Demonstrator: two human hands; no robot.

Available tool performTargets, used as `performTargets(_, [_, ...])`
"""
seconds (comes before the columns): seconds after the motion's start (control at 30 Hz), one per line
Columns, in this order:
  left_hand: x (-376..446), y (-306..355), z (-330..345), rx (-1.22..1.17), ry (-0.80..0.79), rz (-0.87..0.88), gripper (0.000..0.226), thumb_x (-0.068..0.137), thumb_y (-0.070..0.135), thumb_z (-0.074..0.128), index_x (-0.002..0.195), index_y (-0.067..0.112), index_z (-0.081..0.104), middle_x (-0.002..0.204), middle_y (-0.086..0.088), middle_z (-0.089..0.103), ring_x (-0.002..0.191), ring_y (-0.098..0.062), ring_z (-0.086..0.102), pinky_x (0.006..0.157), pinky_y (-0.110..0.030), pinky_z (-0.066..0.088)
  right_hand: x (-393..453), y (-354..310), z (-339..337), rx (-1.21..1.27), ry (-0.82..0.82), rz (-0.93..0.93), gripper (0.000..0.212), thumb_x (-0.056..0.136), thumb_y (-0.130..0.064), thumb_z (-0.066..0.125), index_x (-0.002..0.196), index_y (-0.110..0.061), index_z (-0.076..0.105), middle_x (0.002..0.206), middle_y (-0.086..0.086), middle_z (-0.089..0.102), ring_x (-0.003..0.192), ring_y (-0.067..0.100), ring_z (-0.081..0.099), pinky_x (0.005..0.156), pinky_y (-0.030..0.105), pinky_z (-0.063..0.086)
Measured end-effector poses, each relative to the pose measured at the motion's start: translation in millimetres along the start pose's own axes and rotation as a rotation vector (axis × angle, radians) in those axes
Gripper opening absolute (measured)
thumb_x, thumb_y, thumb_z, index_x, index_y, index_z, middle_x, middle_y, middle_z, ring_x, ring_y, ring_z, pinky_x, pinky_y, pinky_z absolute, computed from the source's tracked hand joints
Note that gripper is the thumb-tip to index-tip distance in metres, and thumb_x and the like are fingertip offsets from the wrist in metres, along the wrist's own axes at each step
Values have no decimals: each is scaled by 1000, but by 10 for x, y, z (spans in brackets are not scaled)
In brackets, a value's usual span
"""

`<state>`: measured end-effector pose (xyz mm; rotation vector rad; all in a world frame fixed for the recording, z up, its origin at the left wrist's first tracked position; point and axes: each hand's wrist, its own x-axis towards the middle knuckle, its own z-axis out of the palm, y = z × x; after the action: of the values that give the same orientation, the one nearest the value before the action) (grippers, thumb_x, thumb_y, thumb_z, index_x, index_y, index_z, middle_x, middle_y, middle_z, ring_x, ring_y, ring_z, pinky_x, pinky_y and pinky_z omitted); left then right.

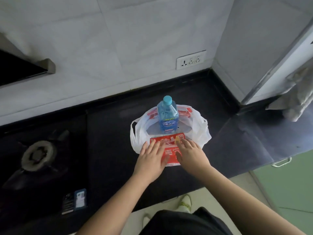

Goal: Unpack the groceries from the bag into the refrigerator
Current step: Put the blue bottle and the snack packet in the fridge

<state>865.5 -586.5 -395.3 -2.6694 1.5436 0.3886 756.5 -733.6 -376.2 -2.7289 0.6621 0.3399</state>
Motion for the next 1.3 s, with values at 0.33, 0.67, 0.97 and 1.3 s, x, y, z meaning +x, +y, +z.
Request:
performTargets(0.33, [-55, 127, 168, -104, 46, 7, 54, 98, 54, 23, 124, 20, 56, 117, 4, 64, 111, -16, 56, 109, -36, 33, 78, 223, 269, 16, -105, -89, 27, 98, -43, 44, 112, -27, 61, 115, -8, 67, 110, 14, 61, 109, 34, 32])
performTargets(0.67, [101, 10, 80, -93, 116, -19, 47, 96, 50, 29, 105, 19, 63, 103, 3, 64, 99, -19, 57, 96, -36, 41, 694, 177, 149, -12, -77, -70, 38, 98, -32, 44, 132, -19, 52, 138, 3, 53, 130, 24, 45, 110, 38, 32])
performTargets(0.97, [237, -60, -28, -171, 206, -86, 51, 96, 46, 27, 112, 15, 65, 103, 1, 65, 94, -17, 61, 86, -35, 48, 789, 286, 383, -46, -141, -17, 94, 83, -67, 52, 153, -15, 15, 160, 4, 19, 148, 24, 9, 120, 47, 8])
performTargets(1.3, [367, -135, -54, -253, 160, -171, 48, 99, 45, 34, 136, 19, 50, 131, 3, 57, 117, -13, 54, 101, -33, 42, 703, 289, 363, -41, -21, 7, 71, 81, -49, 68, 140, -20, 40, 132, 5, 43, 126, 28, 39, 114, 42, 23])
